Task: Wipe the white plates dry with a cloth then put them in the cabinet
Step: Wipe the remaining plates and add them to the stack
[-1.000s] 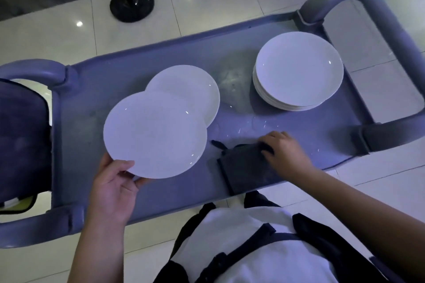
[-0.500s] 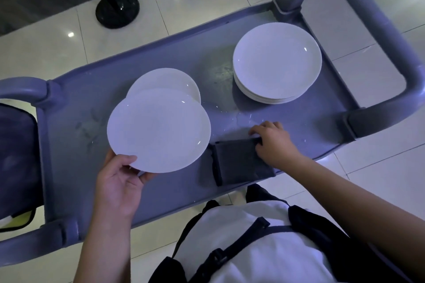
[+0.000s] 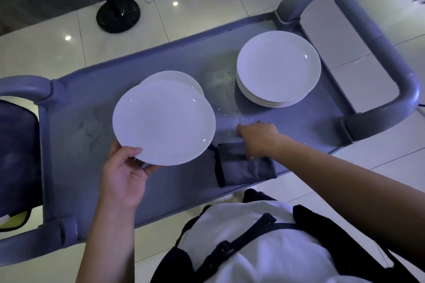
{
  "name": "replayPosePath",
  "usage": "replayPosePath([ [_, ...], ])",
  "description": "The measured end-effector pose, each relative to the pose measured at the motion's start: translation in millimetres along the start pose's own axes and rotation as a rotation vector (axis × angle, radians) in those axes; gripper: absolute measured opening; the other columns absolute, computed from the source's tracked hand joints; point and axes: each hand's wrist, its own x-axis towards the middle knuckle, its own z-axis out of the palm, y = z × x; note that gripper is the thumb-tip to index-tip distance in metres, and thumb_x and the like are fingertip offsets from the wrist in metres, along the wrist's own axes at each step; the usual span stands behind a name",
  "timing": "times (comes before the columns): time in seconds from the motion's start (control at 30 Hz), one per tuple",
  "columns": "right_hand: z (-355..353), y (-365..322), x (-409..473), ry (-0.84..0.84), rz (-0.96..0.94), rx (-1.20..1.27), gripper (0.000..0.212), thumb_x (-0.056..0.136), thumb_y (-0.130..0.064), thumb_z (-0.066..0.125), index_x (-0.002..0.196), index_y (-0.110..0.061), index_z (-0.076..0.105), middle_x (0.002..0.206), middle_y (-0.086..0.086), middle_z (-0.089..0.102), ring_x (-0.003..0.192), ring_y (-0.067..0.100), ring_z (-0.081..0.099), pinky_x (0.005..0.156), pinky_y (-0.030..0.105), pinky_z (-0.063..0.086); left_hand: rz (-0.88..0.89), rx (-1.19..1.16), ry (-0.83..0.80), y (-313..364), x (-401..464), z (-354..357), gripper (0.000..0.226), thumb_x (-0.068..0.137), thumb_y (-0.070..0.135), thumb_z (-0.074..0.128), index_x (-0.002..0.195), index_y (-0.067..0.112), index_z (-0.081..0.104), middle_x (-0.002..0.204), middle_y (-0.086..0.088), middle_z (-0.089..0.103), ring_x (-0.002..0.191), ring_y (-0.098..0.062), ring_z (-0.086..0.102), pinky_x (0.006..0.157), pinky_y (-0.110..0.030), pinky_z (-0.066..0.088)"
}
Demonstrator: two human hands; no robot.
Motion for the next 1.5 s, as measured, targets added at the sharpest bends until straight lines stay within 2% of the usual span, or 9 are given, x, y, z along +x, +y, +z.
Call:
replayPosePath([
  [0.13,33.9,-10.6,-31.3,0.432,-0.176,0.030,0.038,0.075,-0.025,0.070,0.112,-0.019,0.065,0.109,0.007,0.061,0.105,0.034,0.057,0.083,0.041,0.042,-0.006,-0.049,-0.012,-5.2,2.6,-10.3,0.046,0.091,-0.004,0.037,0.111,0.026,0.066,0.112,0.003,0.070,0.099,-0.021,0.067,0.061,-0.036,0.061],
  [0.3,99.7,-15.7,-63.1,0.464,-0.330,0.046,0.058,0.065,-0.049,0.079,0.116,-0.022,0.072,0.117,0.003,0.069,0.106,0.030,0.065,0.084,0.044,0.056,-0.044,-0.103,-0.013,-13.5,8.8,-22.0,0.044,0.092,-0.005,0.038,0.117,0.023,0.062,0.112,0.002,0.069,0.100,-0.023,0.066,0.059,-0.035,0.061],
  [0.57,128.8,-26.1,-52.7,0.798,-0.283,0.027,0.035,0.086,-0.023,0.067,0.118,-0.011,0.071,0.118,0.009,0.068,0.107,0.033,0.063,0.087,0.046,0.050,0.017,-0.033,-0.178,-9.8,16.1,-28.3,0.062,0.090,-0.015,0.038,0.128,0.030,0.057,0.127,0.004,0.065,0.113,-0.024,0.064,0.069,-0.041,0.061],
  [0.97,-19.7,-13.4,-97.0,0.917,0.270,1.283,0.027,0.096,-0.021,0.066,0.073,-0.009,0.062,0.056,-0.005,0.049,0.057,0.008,0.042,0.059,0.024,0.039,0.113,0.042,-0.436,7.8,15.9,-8.8,0.067,0.076,-0.008,0.054,0.134,0.026,0.056,0.108,0.007,0.070,0.102,-0.019,0.067,0.072,-0.040,0.061],
  [1.03,-50.8,-17.9,-104.3,0.998,0.227,1.416,0.039,0.092,-0.031,0.067,0.081,0.005,0.056,0.070,0.025,0.045,0.067,0.015,0.042,0.066,0.032,0.043,0.108,0.049,-0.477,7.3,9.8,-2.5,0.069,0.074,-0.008,0.055,0.129,0.033,0.062,0.106,0.007,0.071,0.099,-0.016,0.067,0.070,-0.036,0.060],
  [1.1,-79.6,-29.3,-106.1,1.052,0.186,1.466,0.038,0.089,-0.034,0.066,0.094,0.004,0.060,0.089,0.033,0.053,0.077,0.019,0.047,0.086,0.066,0.051,0.108,0.087,-0.525,6.2,1.7,3.7,0.072,0.075,-0.007,0.055,0.129,0.039,0.064,0.110,0.003,0.071,0.102,-0.016,0.067,0.072,-0.039,0.060],
  [1.13,-91.4,-36.9,-103.8,1.068,0.165,1.482,0.033,0.088,-0.033,0.065,0.096,0.000,0.063,0.092,0.030,0.057,0.079,0.020,0.050,0.078,0.053,0.055,0.115,0.115,-0.544,5.5,-2.9,6.0,0.073,0.075,-0.007,0.056,0.131,0.040,0.064,0.112,0.001,0.072,0.103,-0.017,0.067,0.075,-0.042,0.061],
  [1.3,-123.2,-87.4,-86.1,0.981,-0.028,1.402,0.008,0.094,-0.015,0.059,0.097,-0.013,0.066,0.087,0.006,0.066,0.081,0.013,0.060,0.082,0.051,0.056,0.132,0.201,-0.653,7.2,-23.0,10.8,0.075,0.076,-0.005,0.057,0.137,0.038,0.060,0.117,-0.007,0.072,0.105,-0.021,0.066,0.081,-0.052,0.061],
  [1.5,-119.4,-116.9,-91.0,0.676,-0.454,1.295,0.023,0.100,-0.008,0.052,0.119,-0.017,0.061,0.103,0.003,0.065,0.097,0.016,0.060,0.088,0.036,0.049,0.153,0.204,-0.649,25.2,-24.1,-9.0,0.073,0.078,-0.004,0.057,0.138,0.037,0.061,0.118,-0.009,0.073,0.106,-0.024,0.069,0.074,-0.042,0.060],
])
